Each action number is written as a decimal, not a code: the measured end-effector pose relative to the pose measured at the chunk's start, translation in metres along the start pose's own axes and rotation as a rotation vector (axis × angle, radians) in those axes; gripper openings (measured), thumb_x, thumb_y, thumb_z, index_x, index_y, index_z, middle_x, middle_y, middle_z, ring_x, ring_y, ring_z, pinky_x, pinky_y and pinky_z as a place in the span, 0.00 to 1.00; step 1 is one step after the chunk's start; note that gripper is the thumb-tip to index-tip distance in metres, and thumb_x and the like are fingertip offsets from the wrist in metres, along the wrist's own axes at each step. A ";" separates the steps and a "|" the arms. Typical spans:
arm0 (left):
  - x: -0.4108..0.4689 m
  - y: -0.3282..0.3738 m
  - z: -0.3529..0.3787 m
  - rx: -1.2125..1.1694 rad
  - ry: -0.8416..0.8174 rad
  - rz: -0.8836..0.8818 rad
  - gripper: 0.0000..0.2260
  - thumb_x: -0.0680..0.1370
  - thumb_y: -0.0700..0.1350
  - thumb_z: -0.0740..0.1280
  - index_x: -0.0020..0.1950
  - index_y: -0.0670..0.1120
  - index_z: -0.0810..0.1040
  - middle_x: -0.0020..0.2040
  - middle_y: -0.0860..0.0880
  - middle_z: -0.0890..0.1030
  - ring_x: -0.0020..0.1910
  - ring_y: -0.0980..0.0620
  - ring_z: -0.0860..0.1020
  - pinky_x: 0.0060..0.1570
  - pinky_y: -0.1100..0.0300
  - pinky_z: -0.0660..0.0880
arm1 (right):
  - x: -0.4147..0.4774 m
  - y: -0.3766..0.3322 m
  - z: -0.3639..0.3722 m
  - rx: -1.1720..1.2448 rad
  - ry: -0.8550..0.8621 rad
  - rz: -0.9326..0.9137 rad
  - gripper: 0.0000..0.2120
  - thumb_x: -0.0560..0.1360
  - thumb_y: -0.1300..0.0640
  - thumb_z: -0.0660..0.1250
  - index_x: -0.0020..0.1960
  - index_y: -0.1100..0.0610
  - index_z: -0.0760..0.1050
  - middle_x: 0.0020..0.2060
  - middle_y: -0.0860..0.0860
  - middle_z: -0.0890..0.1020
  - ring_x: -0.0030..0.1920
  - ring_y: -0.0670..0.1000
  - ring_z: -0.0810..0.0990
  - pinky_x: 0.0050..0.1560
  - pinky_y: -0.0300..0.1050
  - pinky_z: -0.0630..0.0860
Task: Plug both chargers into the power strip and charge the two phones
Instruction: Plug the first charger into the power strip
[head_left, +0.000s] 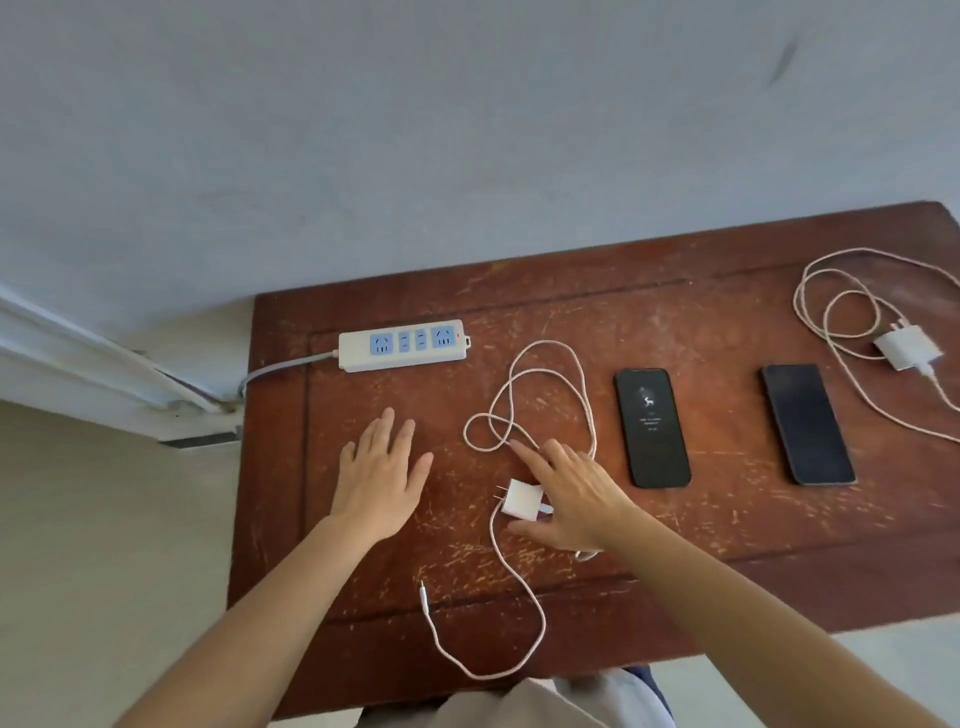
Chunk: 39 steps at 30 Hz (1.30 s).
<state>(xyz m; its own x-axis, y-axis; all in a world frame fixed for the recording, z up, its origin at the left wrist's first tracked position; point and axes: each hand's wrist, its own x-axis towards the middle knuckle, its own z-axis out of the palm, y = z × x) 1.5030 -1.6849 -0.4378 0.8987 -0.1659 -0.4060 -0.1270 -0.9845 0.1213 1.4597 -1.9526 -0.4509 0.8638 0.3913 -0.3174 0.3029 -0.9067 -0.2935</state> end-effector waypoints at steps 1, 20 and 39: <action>0.000 -0.004 0.006 -0.007 -0.021 -0.012 0.29 0.83 0.61 0.47 0.81 0.50 0.55 0.83 0.44 0.50 0.81 0.44 0.51 0.77 0.42 0.54 | 0.000 0.002 0.005 -0.010 -0.007 -0.030 0.46 0.71 0.27 0.57 0.80 0.52 0.56 0.57 0.51 0.75 0.54 0.53 0.76 0.60 0.51 0.76; 0.053 -0.079 -0.004 0.019 0.152 0.054 0.32 0.82 0.61 0.48 0.79 0.42 0.59 0.81 0.36 0.56 0.79 0.36 0.57 0.74 0.36 0.61 | 0.090 -0.047 -0.043 0.589 0.313 0.253 0.19 0.78 0.49 0.70 0.66 0.52 0.70 0.61 0.50 0.77 0.55 0.49 0.80 0.54 0.46 0.80; 0.096 -0.103 0.028 -0.076 0.274 0.080 0.31 0.83 0.59 0.48 0.82 0.47 0.44 0.83 0.42 0.47 0.82 0.44 0.48 0.77 0.37 0.52 | 0.208 -0.065 -0.076 0.490 0.167 -0.037 0.19 0.76 0.57 0.73 0.66 0.57 0.79 0.63 0.52 0.77 0.52 0.51 0.82 0.53 0.44 0.81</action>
<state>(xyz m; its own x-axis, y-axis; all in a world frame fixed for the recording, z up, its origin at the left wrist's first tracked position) 1.5908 -1.6006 -0.5144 0.9683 -0.2108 -0.1340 -0.1794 -0.9601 0.2145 1.6500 -1.8246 -0.4288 0.9205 0.3555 -0.1625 0.1451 -0.6967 -0.7025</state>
